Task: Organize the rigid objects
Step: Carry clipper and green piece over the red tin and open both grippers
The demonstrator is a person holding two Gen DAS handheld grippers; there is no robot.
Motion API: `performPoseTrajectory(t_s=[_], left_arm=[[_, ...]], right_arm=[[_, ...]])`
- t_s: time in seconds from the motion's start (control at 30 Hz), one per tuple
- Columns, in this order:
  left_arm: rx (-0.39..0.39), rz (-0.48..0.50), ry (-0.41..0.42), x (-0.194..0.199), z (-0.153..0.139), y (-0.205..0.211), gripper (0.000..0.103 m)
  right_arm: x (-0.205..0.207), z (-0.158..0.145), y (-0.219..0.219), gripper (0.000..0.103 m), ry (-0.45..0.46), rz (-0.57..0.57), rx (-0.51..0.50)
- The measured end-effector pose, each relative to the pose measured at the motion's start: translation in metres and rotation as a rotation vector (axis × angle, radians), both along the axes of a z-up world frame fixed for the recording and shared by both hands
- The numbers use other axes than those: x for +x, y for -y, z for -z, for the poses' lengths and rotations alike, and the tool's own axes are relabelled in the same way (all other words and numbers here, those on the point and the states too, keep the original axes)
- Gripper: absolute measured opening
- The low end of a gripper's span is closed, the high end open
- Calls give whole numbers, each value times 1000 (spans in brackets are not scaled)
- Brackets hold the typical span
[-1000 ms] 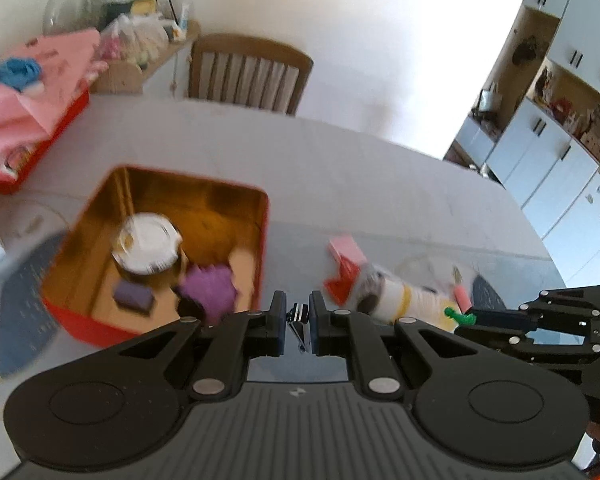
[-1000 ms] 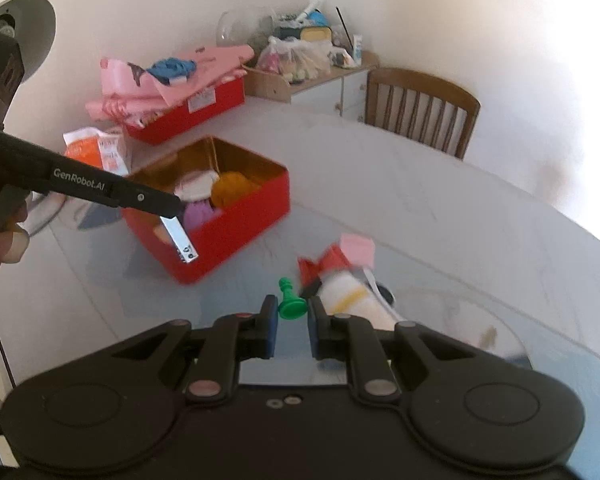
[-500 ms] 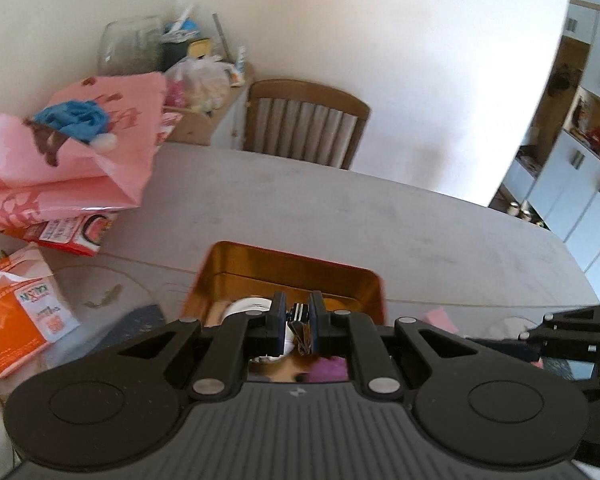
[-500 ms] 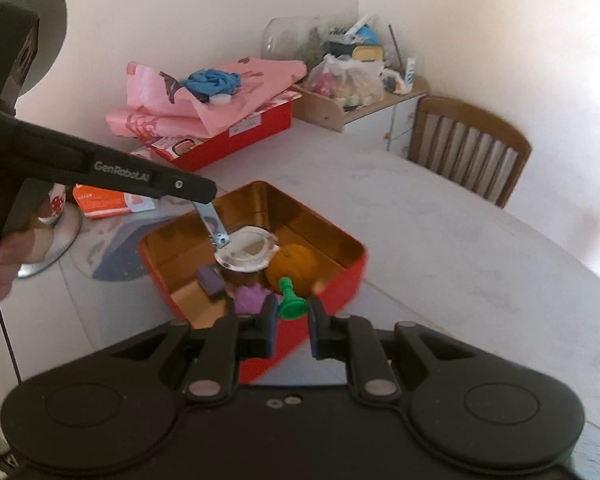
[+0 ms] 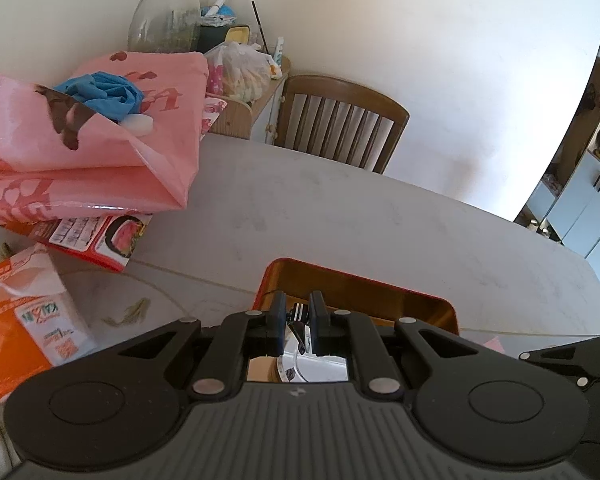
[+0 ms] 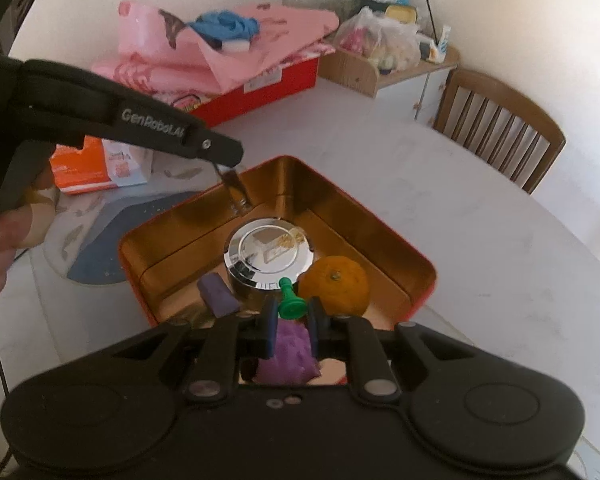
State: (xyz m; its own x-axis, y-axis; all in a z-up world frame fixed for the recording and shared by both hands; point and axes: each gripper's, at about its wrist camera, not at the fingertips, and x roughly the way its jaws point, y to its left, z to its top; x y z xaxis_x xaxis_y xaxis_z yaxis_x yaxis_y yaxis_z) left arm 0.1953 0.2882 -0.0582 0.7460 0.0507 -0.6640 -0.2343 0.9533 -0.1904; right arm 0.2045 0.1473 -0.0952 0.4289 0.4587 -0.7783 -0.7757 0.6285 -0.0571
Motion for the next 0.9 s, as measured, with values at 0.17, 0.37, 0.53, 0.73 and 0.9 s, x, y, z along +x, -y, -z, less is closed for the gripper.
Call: performPoseTrajectory(t_s=[0.17,0.37,0.53,0.73,0.9], left_arm=[[26,34,-7,7,12,2,11],[32,59,-42,4,27,4,11],[16,66,-83,-1,36,1,11],[7,104,-150,-5,48,4,11],[10,125,-180,-8,52,10,11]], right_arm=[[6,11,-12,14,-27,1,-39],[9,17,-18,15,-47,-8,-63],[11,20,-17,20,-74,2,-59],[10,12,-10,23,-86,10,-11],[5,1,7,25,-88,39,39]])
